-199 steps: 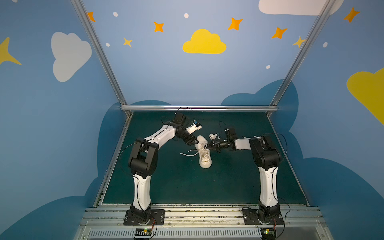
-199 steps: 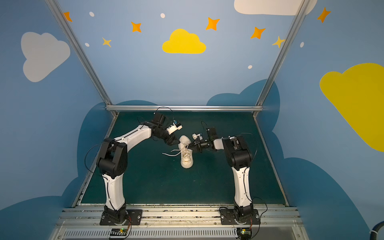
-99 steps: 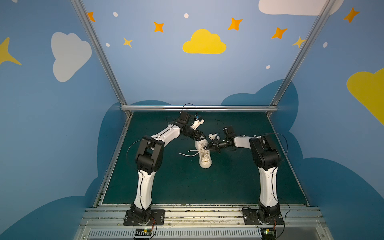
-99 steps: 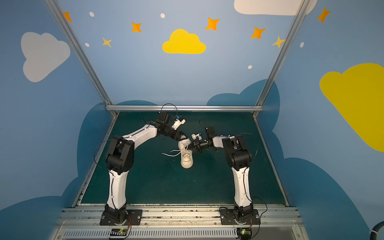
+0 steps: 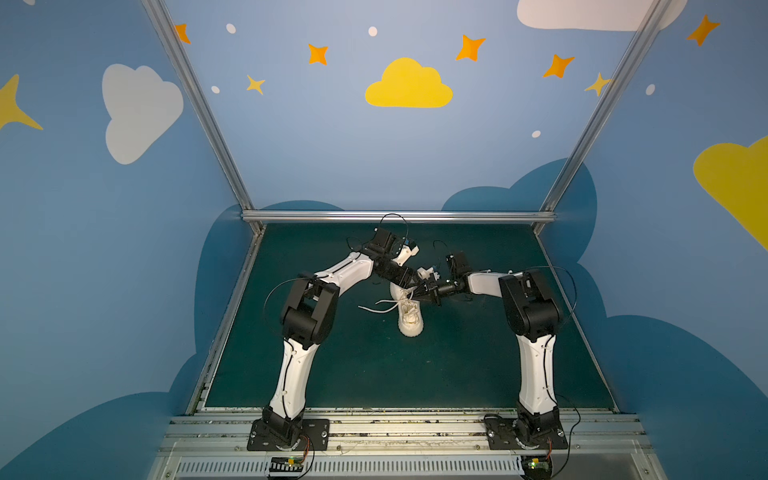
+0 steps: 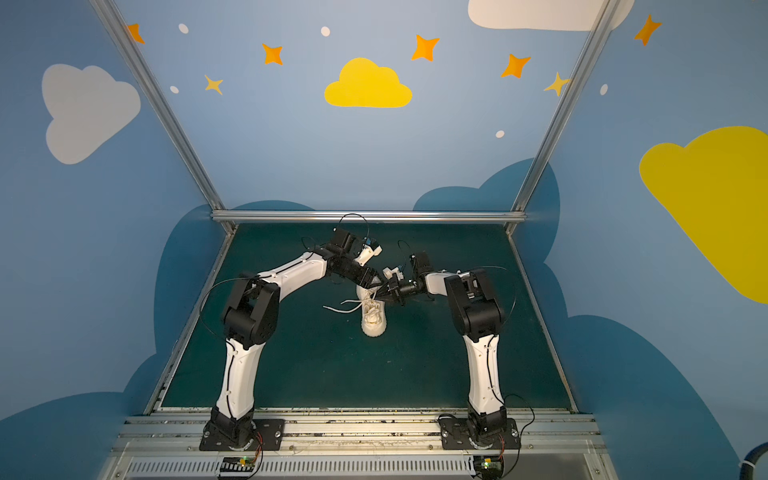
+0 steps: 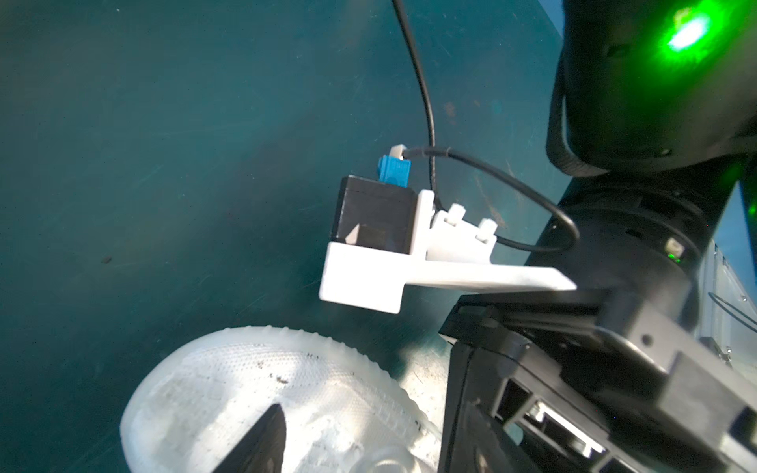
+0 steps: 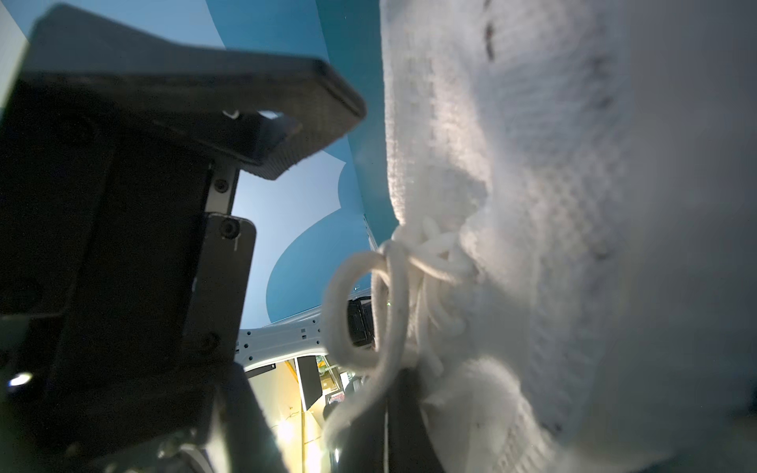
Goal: Tie the shoes
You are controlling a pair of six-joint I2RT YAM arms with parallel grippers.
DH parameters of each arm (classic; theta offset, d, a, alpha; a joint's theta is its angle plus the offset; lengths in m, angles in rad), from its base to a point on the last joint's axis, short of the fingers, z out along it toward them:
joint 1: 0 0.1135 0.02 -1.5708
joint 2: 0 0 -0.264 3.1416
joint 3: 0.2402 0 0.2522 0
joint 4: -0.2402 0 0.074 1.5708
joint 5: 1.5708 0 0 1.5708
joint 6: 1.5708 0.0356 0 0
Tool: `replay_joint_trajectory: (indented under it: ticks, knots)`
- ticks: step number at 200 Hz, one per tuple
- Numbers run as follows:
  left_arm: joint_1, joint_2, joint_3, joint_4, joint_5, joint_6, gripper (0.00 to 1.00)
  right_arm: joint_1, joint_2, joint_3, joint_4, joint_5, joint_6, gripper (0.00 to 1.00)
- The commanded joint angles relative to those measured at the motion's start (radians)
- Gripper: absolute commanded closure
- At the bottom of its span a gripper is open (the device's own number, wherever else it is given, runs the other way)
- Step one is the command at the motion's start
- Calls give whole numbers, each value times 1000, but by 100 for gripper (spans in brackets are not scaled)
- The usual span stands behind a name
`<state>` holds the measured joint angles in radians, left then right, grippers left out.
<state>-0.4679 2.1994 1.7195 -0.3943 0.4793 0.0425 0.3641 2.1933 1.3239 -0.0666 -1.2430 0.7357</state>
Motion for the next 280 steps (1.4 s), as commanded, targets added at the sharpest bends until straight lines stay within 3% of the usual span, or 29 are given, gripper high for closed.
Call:
replay_joint_trajectory:
  ticks: [1,83,117,158,193,280]
  knots:
    - [-3,10,0,-11,-13,3,35,10,-41,13,-25,5,-14,100]
    - [-11,36,8,-17,5,-5,43,10,-43,7,-26,3,-18,100]
    - [-16,38,5,-16,10,-2,51,10,-42,9,-25,1,-18,100]
    - [-15,36,5,0,18,-14,72,10,-44,7,-30,1,-19,100]
    - [-10,22,-7,19,26,-29,97,9,-48,4,-37,3,-25,100]
    - [16,-94,-114,120,22,-85,97,-14,-90,-35,-57,11,-43,100]
